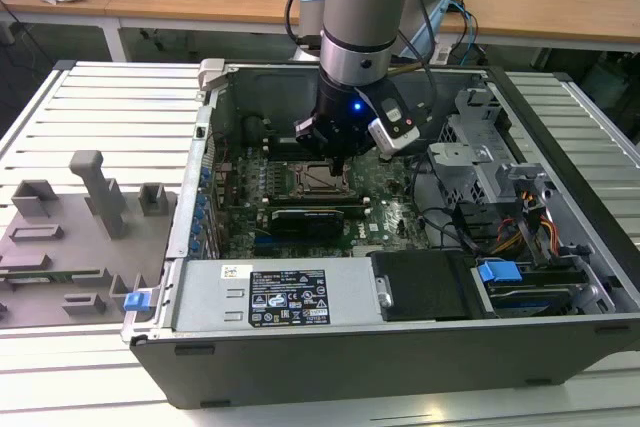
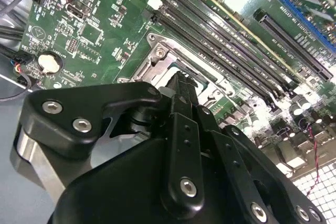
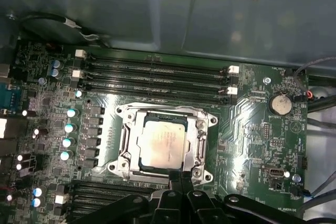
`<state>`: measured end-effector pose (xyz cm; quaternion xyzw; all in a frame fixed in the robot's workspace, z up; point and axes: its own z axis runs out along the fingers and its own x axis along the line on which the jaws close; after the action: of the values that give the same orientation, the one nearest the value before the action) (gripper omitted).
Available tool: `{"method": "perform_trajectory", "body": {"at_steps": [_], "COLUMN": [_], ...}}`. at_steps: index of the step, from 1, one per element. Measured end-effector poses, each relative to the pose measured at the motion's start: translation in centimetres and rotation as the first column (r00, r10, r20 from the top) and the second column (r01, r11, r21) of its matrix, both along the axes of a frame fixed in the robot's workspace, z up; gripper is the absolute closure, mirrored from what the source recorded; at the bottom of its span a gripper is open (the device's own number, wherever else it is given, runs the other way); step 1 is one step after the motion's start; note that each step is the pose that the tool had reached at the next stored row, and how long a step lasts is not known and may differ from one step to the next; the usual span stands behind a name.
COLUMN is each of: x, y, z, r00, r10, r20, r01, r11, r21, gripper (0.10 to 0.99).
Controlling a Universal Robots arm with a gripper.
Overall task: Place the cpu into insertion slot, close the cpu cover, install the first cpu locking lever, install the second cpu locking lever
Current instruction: 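Install the second cpu locking lever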
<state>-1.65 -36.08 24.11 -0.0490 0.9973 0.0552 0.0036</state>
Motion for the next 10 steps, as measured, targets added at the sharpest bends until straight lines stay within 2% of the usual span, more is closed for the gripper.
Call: {"method": "perform_trajectory", "body": {"at_steps": [3,5,8,10], "x": [0.0,-0.01,0.01,0.0], "y": [-0.46,-0.52,-0.61,-0.83], "z": [0.0,0.06,0.68,0.64], "r00": [1.0,1.0,1.0,1.0], "r10": [0.0,0.0,0.0,0.0], "r20": [0.0,-0.0001,0.0001,-0.0012], "r01": [0.0,0.0,0.0,0.0], "r11": [1.0,1.0,1.0,1.0], "r21": [0.0,0.0,0.002,0.004], "gripper": [0.98,0.98,0.98,0.98]}}
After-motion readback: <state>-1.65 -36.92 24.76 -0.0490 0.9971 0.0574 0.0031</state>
